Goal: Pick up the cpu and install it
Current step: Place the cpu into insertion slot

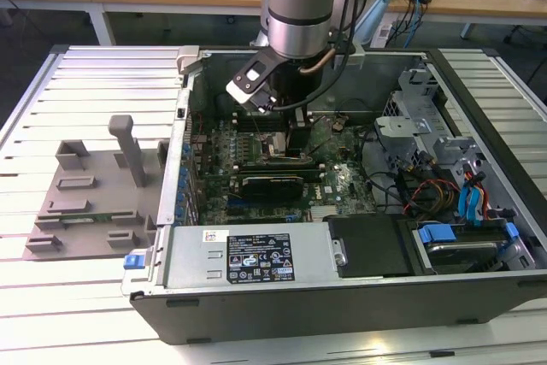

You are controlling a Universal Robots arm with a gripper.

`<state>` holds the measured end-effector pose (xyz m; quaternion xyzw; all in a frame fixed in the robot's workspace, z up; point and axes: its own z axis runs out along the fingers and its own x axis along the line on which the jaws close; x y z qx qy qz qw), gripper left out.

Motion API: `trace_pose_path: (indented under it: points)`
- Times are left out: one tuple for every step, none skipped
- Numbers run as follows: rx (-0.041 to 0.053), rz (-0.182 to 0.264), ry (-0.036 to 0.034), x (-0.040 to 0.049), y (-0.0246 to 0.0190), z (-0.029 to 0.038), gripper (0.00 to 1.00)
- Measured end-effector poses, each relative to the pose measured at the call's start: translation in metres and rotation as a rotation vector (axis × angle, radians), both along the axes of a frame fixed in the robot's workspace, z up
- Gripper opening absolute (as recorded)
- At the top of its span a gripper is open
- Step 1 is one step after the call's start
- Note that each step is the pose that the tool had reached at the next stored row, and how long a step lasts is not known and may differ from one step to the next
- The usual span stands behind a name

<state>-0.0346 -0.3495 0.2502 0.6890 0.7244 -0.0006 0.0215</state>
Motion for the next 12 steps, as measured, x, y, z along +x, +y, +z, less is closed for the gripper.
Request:
trace_pose_path:
  points:
    - [0.0000,0.000,0.0000,0.0000,0.0001,-0.0003,0.55]
    - [0.0000,0.000,0.0000,0.0000,0.0002,-0.0006,0.55]
    - [0.0001,0.000,-0.0001,-0.0001,0.0007,-0.0009,0.55]
    - [0.0001,0.000,-0.0002,-0.0001,0.0012,-0.0011,0.55]
    - [-0.0001,0.000,0.0000,0.0000,0.0027,-0.0014,0.55]
    - [0.0001,0.000,-0.0001,0.0000,0.0050,-0.0023,0.55]
    - [0.0001,0.000,0.0000,0.0000,0.0072,-0.0030,0.55]
    - [0.0001,0.000,0.0000,0.0000,0.0089,-0.0037,0.55]
    - [0.0000,0.000,0.0000,0.0000,0.0096,-0.0041,0.55]
    - [0.0000,0.000,0.0001,0.0000,0.0105,-0.0046,0.55]
    - [0.0000,0.000,0.0000,0.0000,0.0122,-0.0058,0.55]
    - [0.0000,0.000,0.0000,0.0000,0.0133,-0.0065,0.55]
